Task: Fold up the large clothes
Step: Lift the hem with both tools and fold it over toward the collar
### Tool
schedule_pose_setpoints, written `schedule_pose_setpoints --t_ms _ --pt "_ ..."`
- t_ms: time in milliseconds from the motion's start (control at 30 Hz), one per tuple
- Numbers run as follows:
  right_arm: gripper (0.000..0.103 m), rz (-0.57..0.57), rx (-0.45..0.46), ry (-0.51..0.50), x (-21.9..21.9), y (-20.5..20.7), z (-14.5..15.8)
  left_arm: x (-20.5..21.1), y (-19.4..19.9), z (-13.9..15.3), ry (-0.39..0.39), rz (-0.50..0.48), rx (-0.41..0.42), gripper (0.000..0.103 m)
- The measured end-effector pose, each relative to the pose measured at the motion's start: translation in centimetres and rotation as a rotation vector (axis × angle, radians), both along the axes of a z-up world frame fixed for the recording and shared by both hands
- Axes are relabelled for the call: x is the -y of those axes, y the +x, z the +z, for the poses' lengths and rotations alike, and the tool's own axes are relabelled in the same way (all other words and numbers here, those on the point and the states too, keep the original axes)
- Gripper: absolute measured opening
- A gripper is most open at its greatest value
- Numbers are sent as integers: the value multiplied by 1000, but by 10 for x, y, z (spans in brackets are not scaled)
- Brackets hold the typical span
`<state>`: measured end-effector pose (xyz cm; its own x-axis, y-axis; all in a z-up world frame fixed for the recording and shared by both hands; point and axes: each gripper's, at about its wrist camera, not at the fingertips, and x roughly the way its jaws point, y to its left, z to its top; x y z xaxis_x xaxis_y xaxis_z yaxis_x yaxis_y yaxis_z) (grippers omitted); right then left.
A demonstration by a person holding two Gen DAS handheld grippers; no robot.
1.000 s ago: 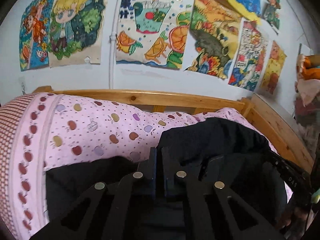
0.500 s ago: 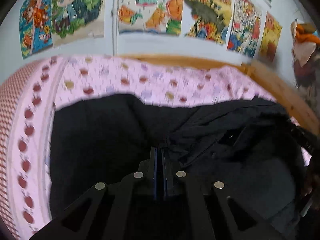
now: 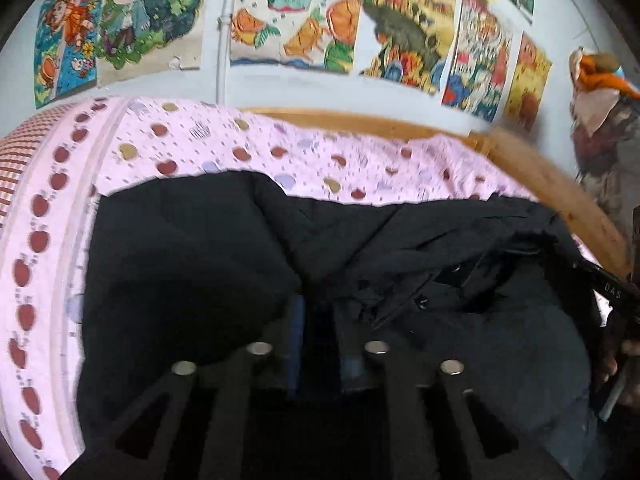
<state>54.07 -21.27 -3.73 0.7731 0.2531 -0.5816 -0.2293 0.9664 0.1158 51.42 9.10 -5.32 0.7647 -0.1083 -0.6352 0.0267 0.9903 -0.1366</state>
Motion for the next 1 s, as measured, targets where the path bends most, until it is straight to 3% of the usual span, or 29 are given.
schedule_pose_setpoints --t_ms 133,200,300,467,600,700,833,1000 --pt "32 -42 91 59 16 2 37 -10 -15 26 -25 -3 104 34" --pt "32 -57 106 123 15 16 54 -12 -10 41 -52 17 149 41" --pt "32 -33 32 184 -2 49 58 -13 10 57 -134 44 183 41" --pt "31 61 -146 242 -38 88 24 11 63 52 -141 40 99 41" --pt "24 160 -209 121 -64 80 -5 28 79 23 -172 -85 -6 36" --pt "23 221 -253 52 -65 69 -14 40 73 2 -93 -213 -48 29" --pt "23 301 -313 -59 -65 63 -22 50 59 -4 19 -330 -80 25" --pt "23 397 -387 -198 -70 68 -40 72 47 -20 258 -441 -130 25"
